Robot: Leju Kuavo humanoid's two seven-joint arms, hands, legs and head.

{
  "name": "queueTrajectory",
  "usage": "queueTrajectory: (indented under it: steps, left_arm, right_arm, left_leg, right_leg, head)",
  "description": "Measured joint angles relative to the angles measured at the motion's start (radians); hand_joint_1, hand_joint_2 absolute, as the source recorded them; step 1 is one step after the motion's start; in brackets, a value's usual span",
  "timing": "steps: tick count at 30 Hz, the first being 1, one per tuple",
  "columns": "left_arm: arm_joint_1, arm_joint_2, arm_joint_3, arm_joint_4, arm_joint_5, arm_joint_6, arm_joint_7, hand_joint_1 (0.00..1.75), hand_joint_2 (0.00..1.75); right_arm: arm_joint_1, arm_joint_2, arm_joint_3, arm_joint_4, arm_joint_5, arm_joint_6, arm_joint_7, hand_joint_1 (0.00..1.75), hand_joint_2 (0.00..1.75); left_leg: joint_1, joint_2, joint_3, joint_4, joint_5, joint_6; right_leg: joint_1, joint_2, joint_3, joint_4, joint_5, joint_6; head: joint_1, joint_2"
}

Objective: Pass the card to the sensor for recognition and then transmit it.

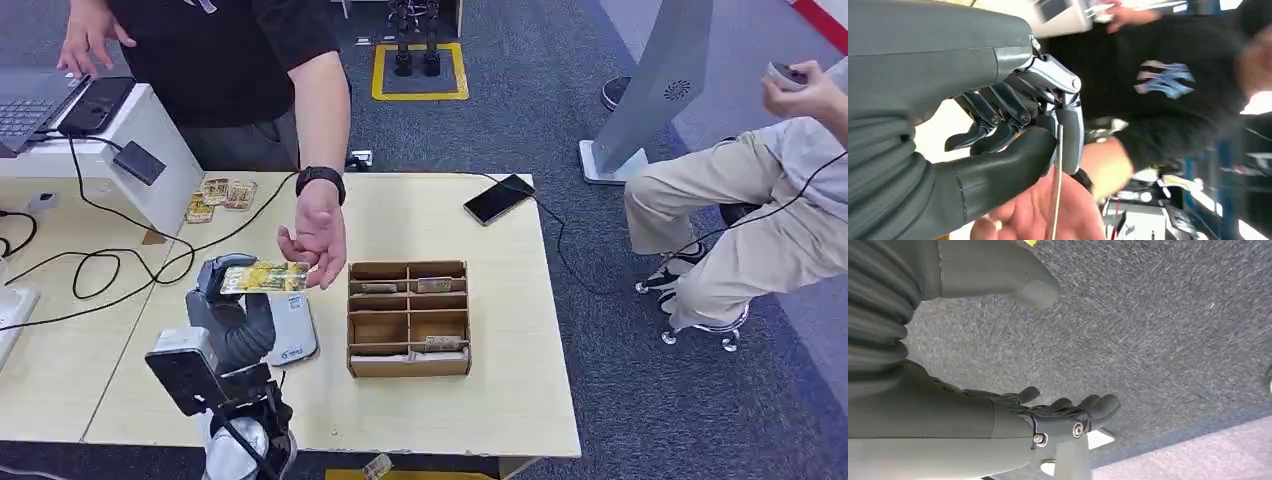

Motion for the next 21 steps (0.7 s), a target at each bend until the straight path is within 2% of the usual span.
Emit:
queueTrajectory:
  steps: [3,6,14,21]
  left_arm:
    - [-0.063,0.004,0.042,0.069,0.09,-0.009,0.032,1.75,1.75]
    - [-0.103,0.008,0.075,0.122,0.119,-0.008,0.04,1.75,1.75]
    - [-0.158,0.018,0.113,0.254,0.129,0.017,0.05,1.75,1.75]
    - [-0.172,0.023,0.114,0.303,0.123,0.019,0.05,1.75,1.75]
  right_arm:
    - [-0.001,0.0,0.0,0.003,0.024,0.0,0.0,0.0,1.75]
    - [-0.001,-0.002,0.0,0.008,0.037,0.0,0.003,0.0,1.75]
    - [-0.006,-0.003,0.0,0.022,0.056,0.0,0.007,0.0,1.75]
    - [-0.006,-0.003,0.0,0.027,0.059,0.0,0.01,0.0,1.75]
  left_leg:
    - [0.0,0.0,0.0,0.0,0.0,0.0]
    - [0.0,0.0,0.0,0.0,0.0,0.0]
    - [0.0,0.0,0.0,0.0,0.0,0.0]
    - [0.0,0.0,0.0,0.0,0.0,0.0]
  right_leg:
    - [0.0,0.0,0.0,0.0,0.0,0.0]
    - [0.0,0.0,0.0,0.0,0.0,0.0]
    - [0.0,0.0,0.0,0.0,0.0,0.0]
    - [0.0,0.0,0.0,0.0,0.0,0.0]
  head:
    - [0.0,0.0]
    - [0.0,0.0]
    - [0.0,0.0]
    - [0.0,0.0]
